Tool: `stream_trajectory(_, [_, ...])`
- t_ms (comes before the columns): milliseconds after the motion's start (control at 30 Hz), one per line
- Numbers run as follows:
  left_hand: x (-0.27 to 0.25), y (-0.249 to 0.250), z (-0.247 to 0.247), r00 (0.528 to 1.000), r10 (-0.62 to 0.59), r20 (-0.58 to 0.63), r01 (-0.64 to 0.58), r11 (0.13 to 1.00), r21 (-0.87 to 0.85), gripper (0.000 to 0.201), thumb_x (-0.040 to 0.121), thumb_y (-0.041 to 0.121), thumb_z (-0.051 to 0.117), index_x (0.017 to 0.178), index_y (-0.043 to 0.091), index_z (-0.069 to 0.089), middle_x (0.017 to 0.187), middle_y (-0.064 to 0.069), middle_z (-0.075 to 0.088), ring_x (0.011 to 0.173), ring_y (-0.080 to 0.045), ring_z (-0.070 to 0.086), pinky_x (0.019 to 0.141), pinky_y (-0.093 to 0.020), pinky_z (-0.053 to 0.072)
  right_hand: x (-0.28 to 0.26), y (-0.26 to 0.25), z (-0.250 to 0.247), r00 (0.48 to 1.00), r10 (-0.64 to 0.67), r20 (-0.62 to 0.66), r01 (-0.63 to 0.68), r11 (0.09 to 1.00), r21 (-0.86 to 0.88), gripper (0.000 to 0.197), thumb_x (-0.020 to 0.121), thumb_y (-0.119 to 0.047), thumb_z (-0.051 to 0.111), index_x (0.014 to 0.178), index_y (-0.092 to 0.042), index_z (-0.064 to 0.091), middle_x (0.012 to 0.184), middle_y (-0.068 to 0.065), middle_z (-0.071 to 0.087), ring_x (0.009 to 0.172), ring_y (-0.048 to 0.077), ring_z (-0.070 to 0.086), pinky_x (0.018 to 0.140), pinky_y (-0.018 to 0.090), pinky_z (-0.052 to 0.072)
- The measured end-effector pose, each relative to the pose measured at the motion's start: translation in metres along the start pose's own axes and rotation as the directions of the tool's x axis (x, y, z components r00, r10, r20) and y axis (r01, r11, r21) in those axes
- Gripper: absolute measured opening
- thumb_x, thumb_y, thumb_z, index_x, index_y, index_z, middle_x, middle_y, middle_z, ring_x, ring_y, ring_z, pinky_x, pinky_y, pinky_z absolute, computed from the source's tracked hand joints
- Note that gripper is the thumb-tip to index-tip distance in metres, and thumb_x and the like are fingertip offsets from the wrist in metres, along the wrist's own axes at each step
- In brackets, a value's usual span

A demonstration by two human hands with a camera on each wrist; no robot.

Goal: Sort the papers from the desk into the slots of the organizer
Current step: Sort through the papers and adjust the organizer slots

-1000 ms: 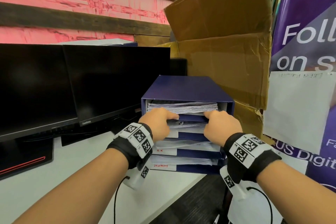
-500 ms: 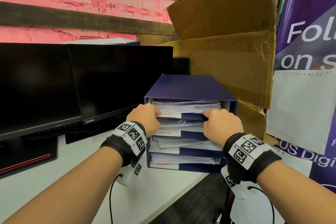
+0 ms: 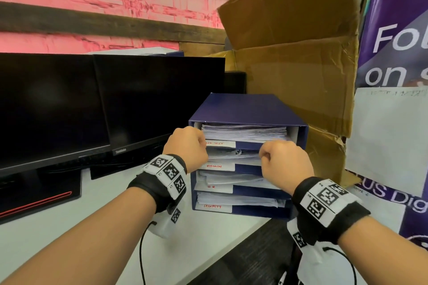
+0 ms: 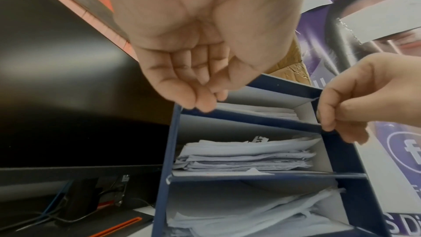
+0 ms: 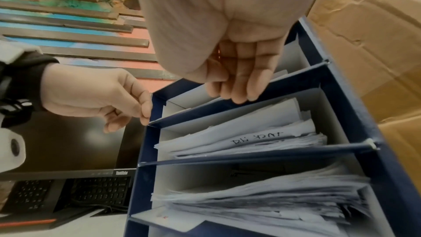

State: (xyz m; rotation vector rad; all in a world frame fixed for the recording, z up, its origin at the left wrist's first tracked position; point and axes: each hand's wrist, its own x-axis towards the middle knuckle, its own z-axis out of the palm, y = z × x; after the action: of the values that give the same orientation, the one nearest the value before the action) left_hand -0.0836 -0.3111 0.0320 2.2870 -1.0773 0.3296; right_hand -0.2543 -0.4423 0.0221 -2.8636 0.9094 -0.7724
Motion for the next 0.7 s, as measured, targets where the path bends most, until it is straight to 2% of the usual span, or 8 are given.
stream_trajectory(67, [-0.004,0.002,0.001,0.993,-0.008,0.121,0.000,0.998,0.065,0.016,0.080,0.011,0.056,0.075,0.022,0.066,0.076,0.000,0.067,0.072,-0.021,0.064,0.067,-0.033,0.057,-0.002,0.004,0.005,0.999,-0.024,0.031,0.024,1.000,-0.007,0.023,0.088,-0.014,0.047,0.093,-0.019,0.068,0.094,0.003,0.068,0.083,0.024,0.062,0.071,0.031,0.053])
stream_trajectory(167, [-0.008,0.004,0.012,0.969,-0.003,0.247,-0.043,0.983,0.181,0.020,0.081,0.016,0.057,0.093,0.023,0.072,0.094,0.001,0.069,0.083,-0.022,0.065,0.072,-0.032,0.056,-0.008,0.013,0.014,0.991,-0.033,0.131,0.037,0.999,-0.025,0.027,0.090,-0.015,0.048,0.109,-0.014,0.067,0.118,0.005,0.063,0.103,0.026,0.060,0.086,0.035,0.052])
stream_trajectory(333, [-0.003,0.005,0.030,0.922,0.001,0.386,-0.106,0.962,0.251,0.030,0.085,0.020,0.054,0.112,0.024,0.067,0.119,-0.003,0.063,0.103,-0.026,0.063,0.089,-0.036,0.054,-0.010,0.029,0.023,0.960,-0.128,0.249,0.166,0.976,-0.142,0.046,0.091,-0.019,0.048,0.137,-0.019,0.047,0.138,0.006,0.044,0.122,0.028,0.044,0.107,0.038,0.034])
stream_trajectory(400, [0.000,0.006,0.036,0.902,-0.015,0.432,-0.095,0.968,0.231,0.033,0.086,0.021,0.054,0.117,0.022,0.065,0.120,-0.004,0.063,0.103,-0.027,0.063,0.089,-0.034,0.054,-0.010,0.035,0.025,0.961,-0.126,0.246,0.166,0.975,-0.148,0.051,0.091,-0.021,0.048,0.142,-0.021,0.040,0.140,0.004,0.041,0.125,0.026,0.041,0.111,0.039,0.031])
stream_trajectory(500, [0.006,0.006,0.045,0.897,-0.020,0.443,-0.078,0.977,0.200,0.009,0.084,0.022,0.054,0.092,0.024,0.054,0.095,-0.006,0.054,0.082,-0.025,0.056,0.077,-0.030,0.050,-0.009,0.041,0.030,0.961,-0.141,0.239,0.183,0.970,-0.163,0.052,0.092,-0.022,0.047,0.143,-0.022,0.039,0.141,0.003,0.041,0.126,0.025,0.040,0.111,0.037,0.029])
stream_trajectory(567, [0.009,0.006,0.049,0.894,-0.038,0.447,-0.072,0.971,0.226,0.010,0.084,0.026,0.053,0.088,0.019,0.048,0.093,-0.002,0.052,0.084,-0.025,0.058,0.082,-0.033,0.051,-0.009,0.044,0.034,0.956,-0.152,0.249,0.196,0.967,-0.164,0.051,0.091,-0.022,0.046,0.142,-0.022,0.041,0.145,0.003,0.039,0.130,0.025,0.038,0.113,0.037,0.029])
stream_trajectory(633, [0.012,0.005,0.054,0.890,-0.034,0.454,-0.090,0.964,0.249,0.025,0.085,0.029,0.052,0.102,0.011,0.059,0.105,-0.005,0.061,0.099,-0.027,0.062,0.090,-0.038,0.053,-0.008,0.045,0.039,0.953,-0.158,0.257,0.207,0.963,-0.175,0.049,0.091,-0.022,0.046,0.140,-0.021,0.044,0.148,0.004,0.037,0.133,0.026,0.035,0.114,0.038,0.027])
stream_trajectory(700, [0.014,0.005,0.057,0.887,-0.018,0.461,-0.122,0.954,0.272,0.033,0.085,0.028,0.051,0.113,0.014,0.061,0.114,-0.006,0.062,0.101,-0.028,0.062,0.090,-0.040,0.053,-0.005,0.044,0.042,0.952,-0.165,0.257,0.219,0.955,-0.199,0.049,0.089,-0.023,0.047,0.138,-0.021,0.046,0.149,0.005,0.034,0.135,0.028,0.032,0.115,0.039,0.024])
